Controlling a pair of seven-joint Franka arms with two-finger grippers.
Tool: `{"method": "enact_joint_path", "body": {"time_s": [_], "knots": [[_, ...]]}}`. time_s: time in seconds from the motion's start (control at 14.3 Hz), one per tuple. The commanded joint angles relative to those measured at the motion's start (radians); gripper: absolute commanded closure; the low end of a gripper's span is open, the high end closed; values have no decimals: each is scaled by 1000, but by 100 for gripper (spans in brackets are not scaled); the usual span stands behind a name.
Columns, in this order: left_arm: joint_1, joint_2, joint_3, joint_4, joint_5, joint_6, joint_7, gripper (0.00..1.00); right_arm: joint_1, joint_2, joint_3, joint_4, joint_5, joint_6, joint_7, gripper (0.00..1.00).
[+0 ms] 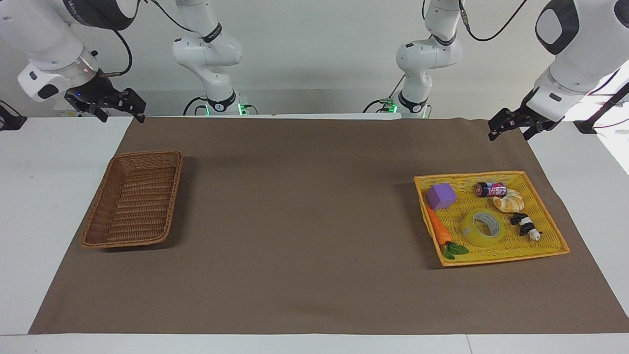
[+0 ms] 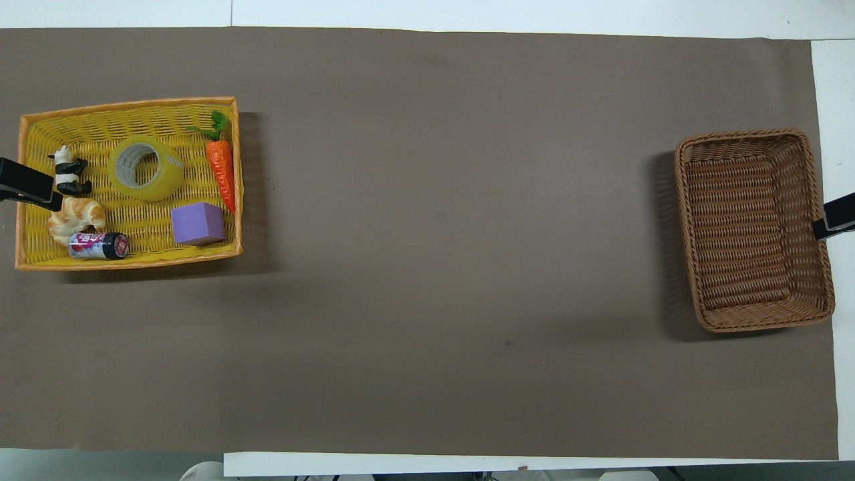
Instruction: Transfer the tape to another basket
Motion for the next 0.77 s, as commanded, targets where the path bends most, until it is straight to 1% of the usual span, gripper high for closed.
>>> {"method": "enact_joint_path", "body": {"time_s": [0.0, 0.28, 0.35, 0.42, 0.49, 0.56, 0.63, 0.7], "knots": [[-4, -2, 4, -2, 5, -7, -11, 0, 5, -23, -4, -27, -3, 9, -15, 0], [1, -3, 7, -3, 6, -7, -14, 0, 5, -25, -4, -27, -3, 9, -15, 0], [7, -6, 7, -18, 6, 5, -11, 0, 5, -25, -4, -27, -3, 9, -15, 0], [31, -12, 5, -47, 6, 80, -9, 0, 5, -23, -4, -27, -3, 9, -15, 0], [48, -28, 5, -99, 6, 158, -9, 0, 5, -23, -4, -27, -3, 9, -15, 0], [51, -25, 5, -138, 5, 226, -9, 0, 5, -25, -4, -27, -3, 9, -15, 0], [53, 1, 5, -158, 5, 284, -11, 0, 5, -23, -4, -27, -3, 9, -15, 0], [53, 54, 7, -158, 5, 330, -16, 0, 5, -23, -4, -27, -3, 9, -15, 0]]}}
